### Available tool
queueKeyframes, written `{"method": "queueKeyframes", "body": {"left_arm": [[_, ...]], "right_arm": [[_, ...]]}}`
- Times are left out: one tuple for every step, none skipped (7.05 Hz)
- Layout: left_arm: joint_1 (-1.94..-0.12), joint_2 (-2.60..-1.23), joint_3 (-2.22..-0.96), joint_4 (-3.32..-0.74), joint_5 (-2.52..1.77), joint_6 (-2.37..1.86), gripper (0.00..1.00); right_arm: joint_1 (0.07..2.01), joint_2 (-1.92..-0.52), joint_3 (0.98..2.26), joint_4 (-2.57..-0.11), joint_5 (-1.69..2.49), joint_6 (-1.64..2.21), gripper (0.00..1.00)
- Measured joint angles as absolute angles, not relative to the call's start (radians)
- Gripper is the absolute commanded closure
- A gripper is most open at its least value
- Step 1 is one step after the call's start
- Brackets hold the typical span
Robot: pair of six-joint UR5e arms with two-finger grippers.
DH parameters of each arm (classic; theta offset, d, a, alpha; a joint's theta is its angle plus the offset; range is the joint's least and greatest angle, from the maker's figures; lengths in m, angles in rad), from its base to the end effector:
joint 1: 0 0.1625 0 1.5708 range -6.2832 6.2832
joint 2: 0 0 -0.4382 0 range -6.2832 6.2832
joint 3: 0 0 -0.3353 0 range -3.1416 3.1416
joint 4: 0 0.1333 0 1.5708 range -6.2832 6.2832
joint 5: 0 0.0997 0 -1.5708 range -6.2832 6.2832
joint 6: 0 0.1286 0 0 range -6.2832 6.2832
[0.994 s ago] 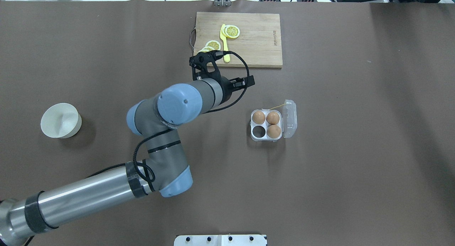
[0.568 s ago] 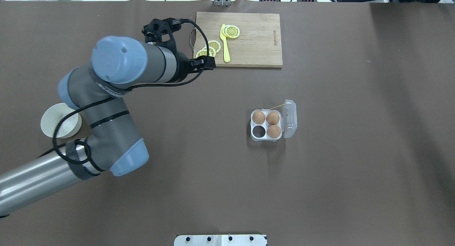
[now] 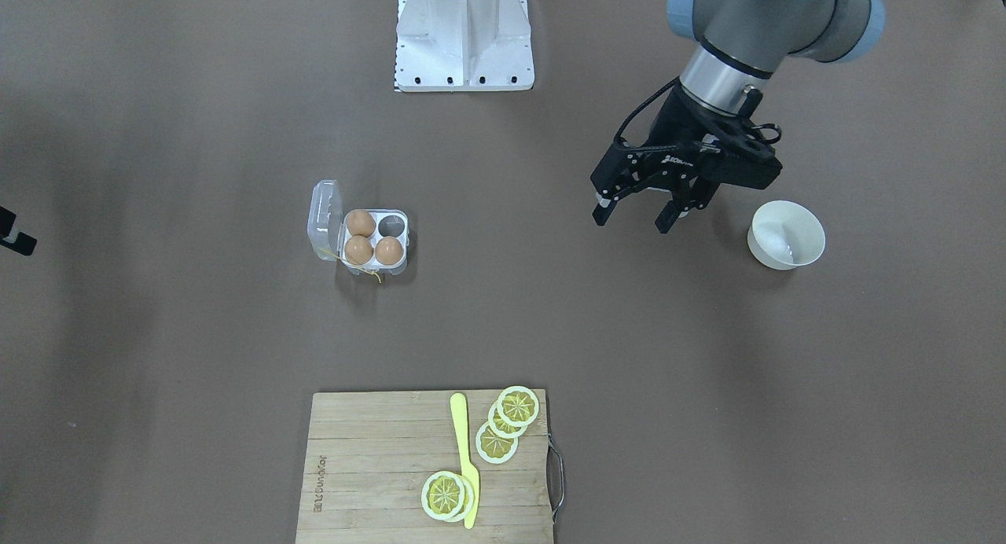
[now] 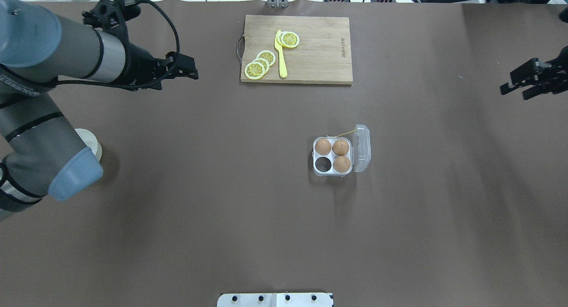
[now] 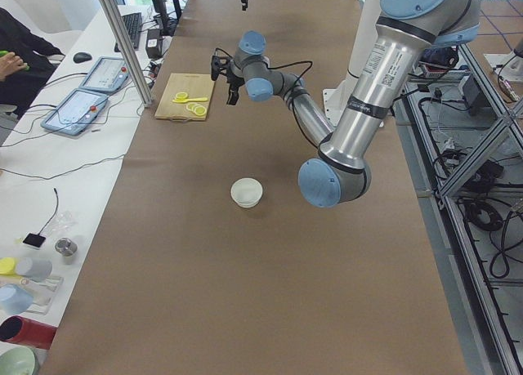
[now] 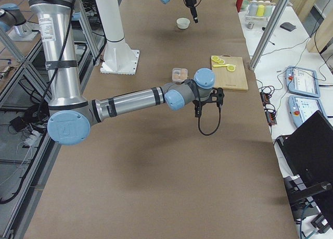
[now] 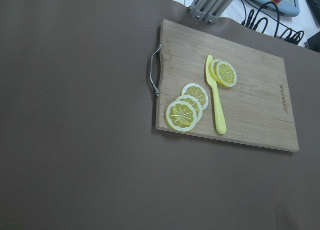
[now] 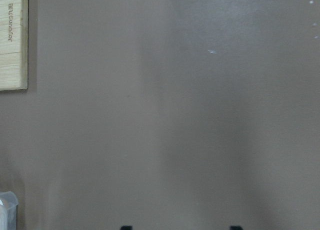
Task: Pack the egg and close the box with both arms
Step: 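Withdraw the left gripper away from the egg box toward its side, then push the clear lid down with the right gripper while the left arm waits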
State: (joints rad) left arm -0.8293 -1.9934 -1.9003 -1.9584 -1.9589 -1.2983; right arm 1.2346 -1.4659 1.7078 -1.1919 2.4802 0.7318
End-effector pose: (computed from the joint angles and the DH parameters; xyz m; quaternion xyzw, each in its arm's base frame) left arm 0.3255 -0.4807 0.2922 0.1388 0.5361 -0.1270 0.8230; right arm -0.1344 -0.4811 0.5242 0.0233 -0.4996 0.0366 0.8651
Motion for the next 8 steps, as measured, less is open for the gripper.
{"method": "queueKeyframes", "body": {"left_arm": [[-0.85, -1.962, -1.91, -1.96, -1.989, -1.298, 0.02], [-0.864, -1.929, -1.914, -1.961, -2.002, -1.298, 0.02], [-0.882, -1.897, -1.917, -1.963, -2.016, -1.299, 0.02], [-0.901, -1.875, -1.919, -1.964, -2.037, -1.299, 0.02], [-0.911, -1.866, -1.919, -1.965, -2.048, -1.299, 0.02], [-0.914, -1.863, -1.917, -1.965, -2.053, -1.299, 0.02], [-0.915, -1.863, -1.914, -1.965, -2.054, -1.3, 0.02], [-0.915, -1.862, -1.91, -1.965, -2.055, -1.3, 0.02]], "right_arm": [[1.173, -1.465, 1.695, -1.084, 2.443, 0.83, 1.0], [1.127, -1.464, 1.693, -1.022, 2.43, 0.877, 1.0], [1.085, -1.464, 1.695, -0.976, 2.428, 0.902, 1.0], [1.04, -1.463, 1.697, -0.915, 2.428, 0.951, 1.0], [0.988, -1.457, 1.692, -0.843, 2.42, 1.026, 1.0], [0.939, -1.44, 1.683, -0.789, 2.403, 1.09, 1.0], [0.902, -1.418, 1.678, -0.767, 2.385, 1.129, 1.0], [0.873, -1.389, 1.673, -0.759, 2.371, 1.163, 1.0]]}}
